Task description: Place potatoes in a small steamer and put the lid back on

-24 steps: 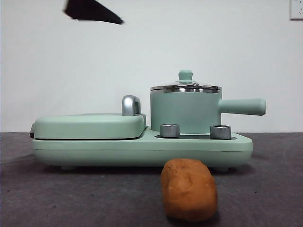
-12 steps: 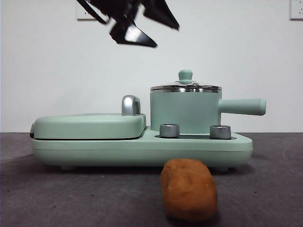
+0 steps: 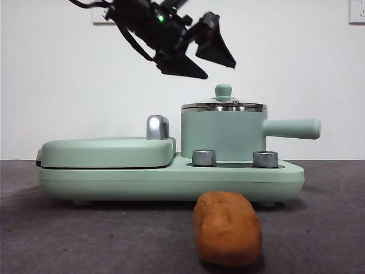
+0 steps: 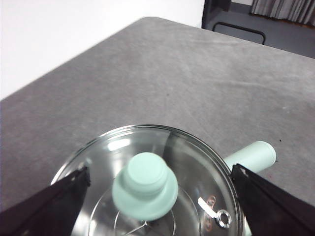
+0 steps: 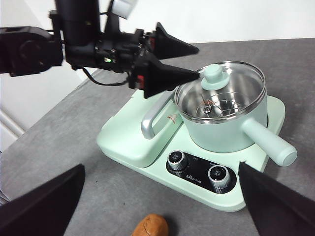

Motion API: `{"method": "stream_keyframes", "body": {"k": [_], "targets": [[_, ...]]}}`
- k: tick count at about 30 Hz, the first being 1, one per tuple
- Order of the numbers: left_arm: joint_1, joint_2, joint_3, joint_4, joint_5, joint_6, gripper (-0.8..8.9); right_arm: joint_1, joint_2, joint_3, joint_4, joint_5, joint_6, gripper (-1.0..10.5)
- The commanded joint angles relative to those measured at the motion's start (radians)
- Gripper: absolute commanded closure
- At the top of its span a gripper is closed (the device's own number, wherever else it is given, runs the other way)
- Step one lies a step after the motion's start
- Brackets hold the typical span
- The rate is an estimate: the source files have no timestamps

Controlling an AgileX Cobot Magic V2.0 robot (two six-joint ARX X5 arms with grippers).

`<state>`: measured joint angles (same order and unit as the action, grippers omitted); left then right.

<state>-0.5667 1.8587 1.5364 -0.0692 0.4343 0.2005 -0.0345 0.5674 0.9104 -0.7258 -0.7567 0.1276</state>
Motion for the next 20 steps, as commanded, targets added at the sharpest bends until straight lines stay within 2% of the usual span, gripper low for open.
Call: {"method": "stream_keyframes", "body": {"k": [1, 4, 20], "targets": [[-0.013, 0.041, 0.032, 0.032, -0.002, 0.020, 3.55, 0.000, 0.006, 0.014, 0.006, -0.001, 0.003, 4.5], [-0.017, 0.061, 0.041, 0.051, -0.019, 0.020, 3.82, 0.000, 0.006, 0.014, 0.005, -0.001, 0.003, 4.5], [-0.017, 0.130, 0.079, 0.053, -0.042, 0.016, 3.85, 0.000, 0.006, 0.014, -0.013, -0.001, 0.003, 4.5]]}}
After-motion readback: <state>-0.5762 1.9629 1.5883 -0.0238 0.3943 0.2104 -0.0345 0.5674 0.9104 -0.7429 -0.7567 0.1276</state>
